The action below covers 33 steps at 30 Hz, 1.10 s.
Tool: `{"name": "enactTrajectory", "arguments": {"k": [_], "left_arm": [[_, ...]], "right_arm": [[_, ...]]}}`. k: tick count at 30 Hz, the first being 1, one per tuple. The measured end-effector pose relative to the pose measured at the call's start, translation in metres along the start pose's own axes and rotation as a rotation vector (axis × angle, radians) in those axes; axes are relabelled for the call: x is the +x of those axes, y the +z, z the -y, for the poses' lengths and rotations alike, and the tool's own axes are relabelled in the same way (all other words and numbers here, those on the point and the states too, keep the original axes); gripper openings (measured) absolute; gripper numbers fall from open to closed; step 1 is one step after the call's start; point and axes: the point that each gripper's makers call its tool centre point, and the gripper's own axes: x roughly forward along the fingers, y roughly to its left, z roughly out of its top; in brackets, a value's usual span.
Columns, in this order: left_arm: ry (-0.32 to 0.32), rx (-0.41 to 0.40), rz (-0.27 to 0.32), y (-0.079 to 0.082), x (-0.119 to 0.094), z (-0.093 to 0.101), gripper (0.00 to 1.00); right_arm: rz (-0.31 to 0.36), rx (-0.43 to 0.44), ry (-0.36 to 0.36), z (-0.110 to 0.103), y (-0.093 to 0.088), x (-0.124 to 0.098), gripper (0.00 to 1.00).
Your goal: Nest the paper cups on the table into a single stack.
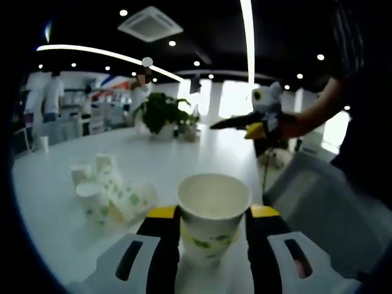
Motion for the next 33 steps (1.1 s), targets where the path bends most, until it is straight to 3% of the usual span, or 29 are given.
{"name": "enactTrajectory", "arguments": {"k": [8,18,33], "left_arm": [[0.007,-0.025,-0.018,-0.007,0.0,0.002,0.48],[0.014,-0.034,-0.025,-0.011,-0.003,0.006,0.48],[0.07,-0.031,-0.001,-0.002,-0.015,-0.006,0.52]], "right_arm": [[-0.001,-0.009,0.013,-0.003,0.001,0.001,0.89],[-0.003,-0.014,0.022,-0.006,0.001,-0.001,0.89],[0.002,-0.006,0.034,-0.01,-0.001,0.003,0.89]]}}
